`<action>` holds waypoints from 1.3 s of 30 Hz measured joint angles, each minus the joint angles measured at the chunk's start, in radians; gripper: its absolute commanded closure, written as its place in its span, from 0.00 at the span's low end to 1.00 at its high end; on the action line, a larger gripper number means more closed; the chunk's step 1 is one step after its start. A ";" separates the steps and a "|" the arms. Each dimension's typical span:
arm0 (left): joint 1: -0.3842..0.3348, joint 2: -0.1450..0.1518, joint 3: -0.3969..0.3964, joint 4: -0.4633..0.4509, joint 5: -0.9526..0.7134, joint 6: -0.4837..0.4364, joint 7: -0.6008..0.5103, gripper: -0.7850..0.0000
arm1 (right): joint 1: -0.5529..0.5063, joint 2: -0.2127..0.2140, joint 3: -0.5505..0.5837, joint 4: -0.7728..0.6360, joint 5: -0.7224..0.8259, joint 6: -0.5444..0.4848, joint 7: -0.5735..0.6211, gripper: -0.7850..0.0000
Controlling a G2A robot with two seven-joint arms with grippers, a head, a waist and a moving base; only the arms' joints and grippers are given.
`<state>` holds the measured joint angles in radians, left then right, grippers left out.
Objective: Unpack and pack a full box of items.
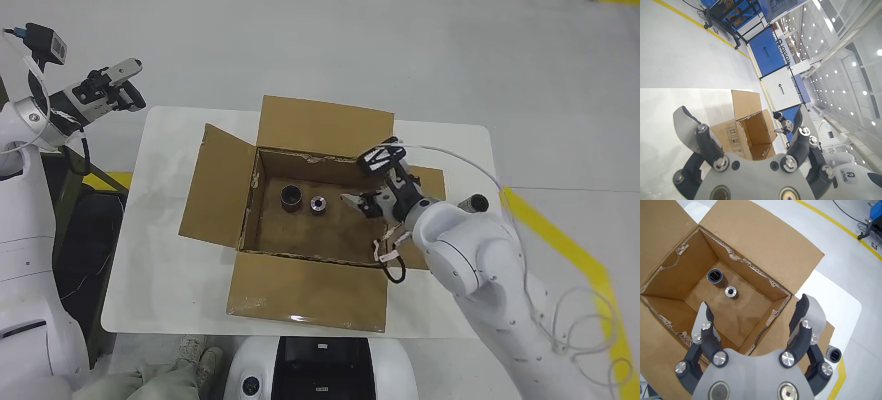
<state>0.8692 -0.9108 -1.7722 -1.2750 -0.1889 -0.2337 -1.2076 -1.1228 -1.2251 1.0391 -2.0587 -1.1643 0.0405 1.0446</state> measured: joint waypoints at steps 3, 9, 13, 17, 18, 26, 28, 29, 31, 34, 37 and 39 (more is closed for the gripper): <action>0.000 0.000 0.000 0.000 0.000 0.000 0.000 0.00 | 0.007 -0.001 -0.006 0.010 0.005 -0.011 0.011 0.00; 0.000 0.000 0.000 0.000 0.000 0.000 0.000 0.00 | 0.007 -0.001 -0.005 0.009 0.005 -0.010 0.010 0.00; 0.000 0.000 0.000 0.000 0.000 0.000 0.000 0.00 | 0.007 -0.001 -0.005 0.009 0.005 -0.010 0.010 0.00; 0.000 0.000 0.000 0.000 0.000 0.000 0.000 0.00 | 0.007 -0.001 -0.005 0.009 0.005 -0.010 0.010 0.00; 0.000 0.000 0.000 0.000 0.000 0.000 0.000 0.00 | 0.007 -0.001 -0.005 0.009 0.005 -0.010 0.010 0.00; 0.000 0.000 0.000 0.000 0.000 0.000 0.000 0.00 | 0.016 0.000 -0.011 0.048 0.099 -0.193 -0.062 0.00; 0.000 0.000 0.000 0.000 0.000 0.000 0.000 0.00 | 0.053 -0.004 -0.037 0.095 0.134 -0.255 -0.055 0.00; 0.000 0.000 0.000 0.000 0.000 0.000 0.000 0.00 | 0.072 -0.007 -0.052 0.116 0.147 -0.282 -0.052 0.00; 0.000 0.000 0.000 0.000 0.000 0.000 0.000 0.00 | 0.117 -0.016 -0.089 0.169 0.173 -0.323 -0.048 0.00; 0.000 0.000 0.000 0.000 0.000 0.000 0.000 0.00 | 0.178 -0.030 -0.144 0.244 0.211 -0.362 -0.047 0.00; 0.000 0.000 0.000 0.000 0.000 0.000 0.000 0.00 | 0.226 -0.044 -0.186 0.308 0.242 -0.380 -0.061 0.00; 0.000 0.000 0.000 0.000 0.000 0.000 0.000 0.00 | 0.245 -0.050 -0.200 0.343 0.256 -0.379 -0.078 0.00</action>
<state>0.8692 -0.9108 -1.7722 -1.2750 -0.1889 -0.2337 -1.2076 -0.8777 -1.2754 0.8395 -1.7158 -0.9082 -0.3381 0.9667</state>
